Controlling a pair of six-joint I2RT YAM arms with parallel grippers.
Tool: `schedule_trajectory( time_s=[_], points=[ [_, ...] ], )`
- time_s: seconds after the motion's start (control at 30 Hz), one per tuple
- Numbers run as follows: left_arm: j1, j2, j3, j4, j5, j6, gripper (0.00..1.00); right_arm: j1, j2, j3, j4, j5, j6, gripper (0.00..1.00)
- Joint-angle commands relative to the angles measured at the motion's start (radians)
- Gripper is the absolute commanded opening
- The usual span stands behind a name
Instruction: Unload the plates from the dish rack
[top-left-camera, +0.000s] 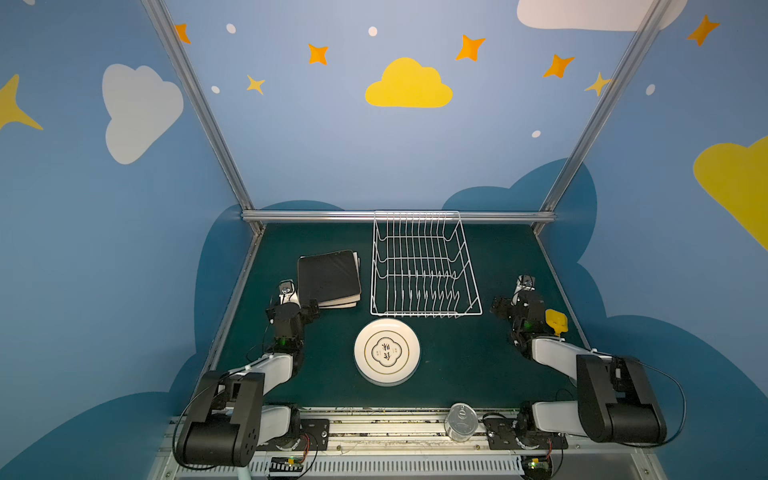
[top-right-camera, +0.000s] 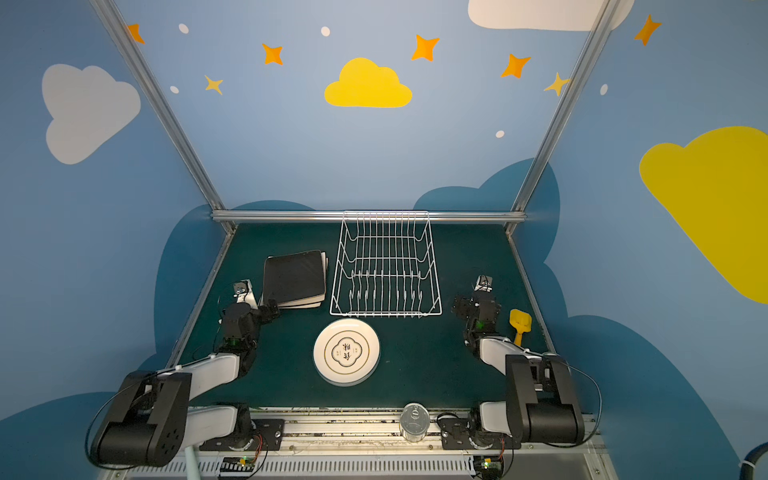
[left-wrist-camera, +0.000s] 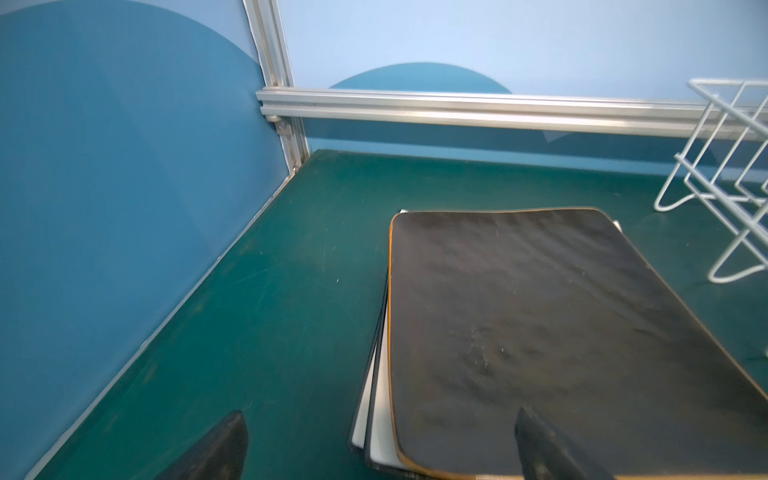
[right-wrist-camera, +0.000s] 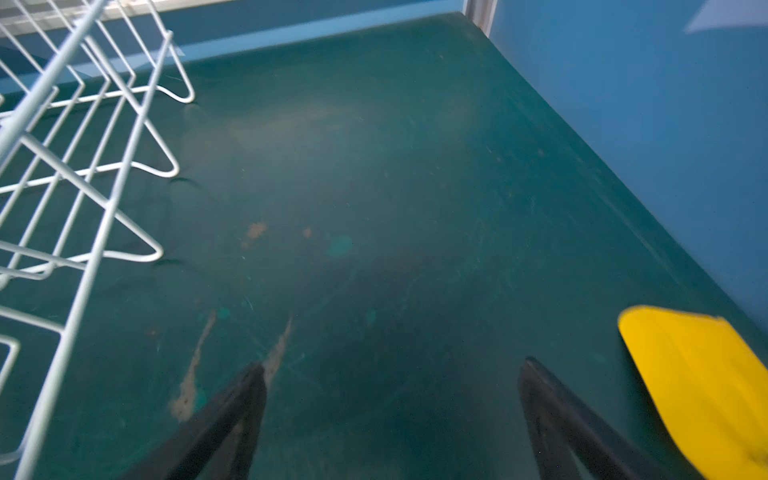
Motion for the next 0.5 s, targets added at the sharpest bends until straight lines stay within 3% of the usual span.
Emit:
schedule_trajectory(
  time_s=[0.0,0.07,0.17,0.33,0.4,0.47],
  points=[
    [0.026,0.103,-0.005,0.166,0.096,-0.006,0.99,0.002,0.067,0.047,0.065,-0.007,-0.045,0.94],
    [0.028,0.148,0.011,0.168,0.126,0.003,0.99,-0.001,0.043,0.1,-0.09,-0.007,0.009,0.94],
    [0.032,0.235,0.028,0.245,0.125,-0.004,0.99,0.0,0.045,0.092,-0.07,-0.008,-0.002,0.94],
    [0.027,0.207,0.149,-0.027,0.149,0.025,0.99,-0.003,0.044,0.095,-0.08,-0.011,0.009,0.94],
    [0.026,0.224,0.129,0.04,0.143,0.01,1.0,-0.002,0.044,0.095,-0.078,-0.01,0.009,0.94],
    [0.026,0.214,0.137,0.002,0.146,0.019,1.0,-0.003,0.044,0.096,-0.079,-0.01,0.009,0.94]
  ],
)
